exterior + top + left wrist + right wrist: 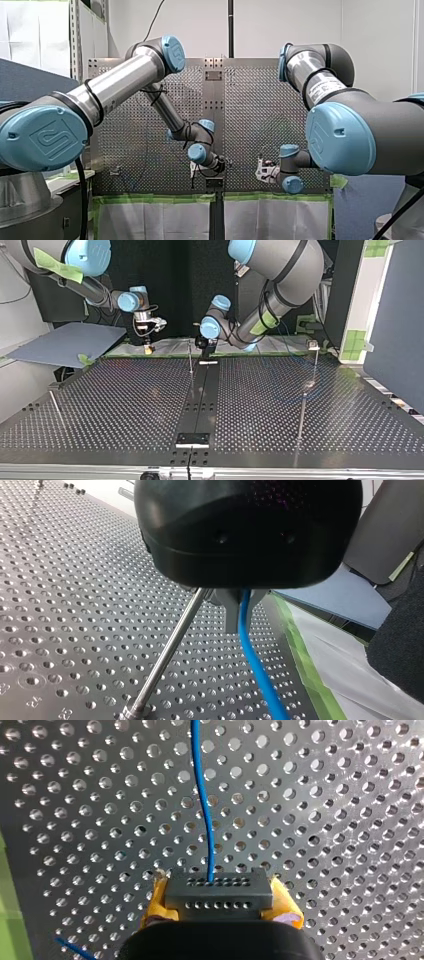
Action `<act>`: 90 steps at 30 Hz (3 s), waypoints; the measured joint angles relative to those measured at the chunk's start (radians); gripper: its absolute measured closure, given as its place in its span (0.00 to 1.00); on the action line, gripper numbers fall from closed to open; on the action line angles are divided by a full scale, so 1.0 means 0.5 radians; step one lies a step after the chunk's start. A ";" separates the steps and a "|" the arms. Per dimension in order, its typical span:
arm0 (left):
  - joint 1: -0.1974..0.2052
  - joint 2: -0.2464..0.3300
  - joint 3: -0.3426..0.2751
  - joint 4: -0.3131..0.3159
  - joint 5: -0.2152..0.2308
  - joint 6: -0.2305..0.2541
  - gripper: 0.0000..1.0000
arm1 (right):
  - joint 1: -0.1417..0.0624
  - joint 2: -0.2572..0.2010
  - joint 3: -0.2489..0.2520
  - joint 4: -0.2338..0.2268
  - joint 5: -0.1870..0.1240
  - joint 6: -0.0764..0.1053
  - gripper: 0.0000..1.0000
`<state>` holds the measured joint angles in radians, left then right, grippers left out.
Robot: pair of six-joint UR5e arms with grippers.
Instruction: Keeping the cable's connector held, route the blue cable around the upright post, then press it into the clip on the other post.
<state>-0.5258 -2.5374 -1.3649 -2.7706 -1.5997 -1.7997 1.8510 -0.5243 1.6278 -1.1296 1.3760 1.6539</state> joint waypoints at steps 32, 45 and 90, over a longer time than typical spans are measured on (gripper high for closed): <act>0.051 -0.001 0.041 0.102 0.061 -0.253 1.00 | -0.007 0.005 -0.121 0.113 -0.005 -0.062 1.00; 0.036 -0.087 0.040 0.019 0.029 -0.169 1.00 | -0.021 0.040 -0.129 0.112 0.000 -0.053 1.00; 0.132 -0.088 0.144 0.096 -0.041 -0.136 0.89 | -0.042 0.040 -0.290 0.157 0.080 0.070 1.00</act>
<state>-0.4600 -2.5816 -1.2927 -2.7225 -1.6204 -1.8680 1.8299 -0.5041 1.4826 -1.0512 1.4160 1.6887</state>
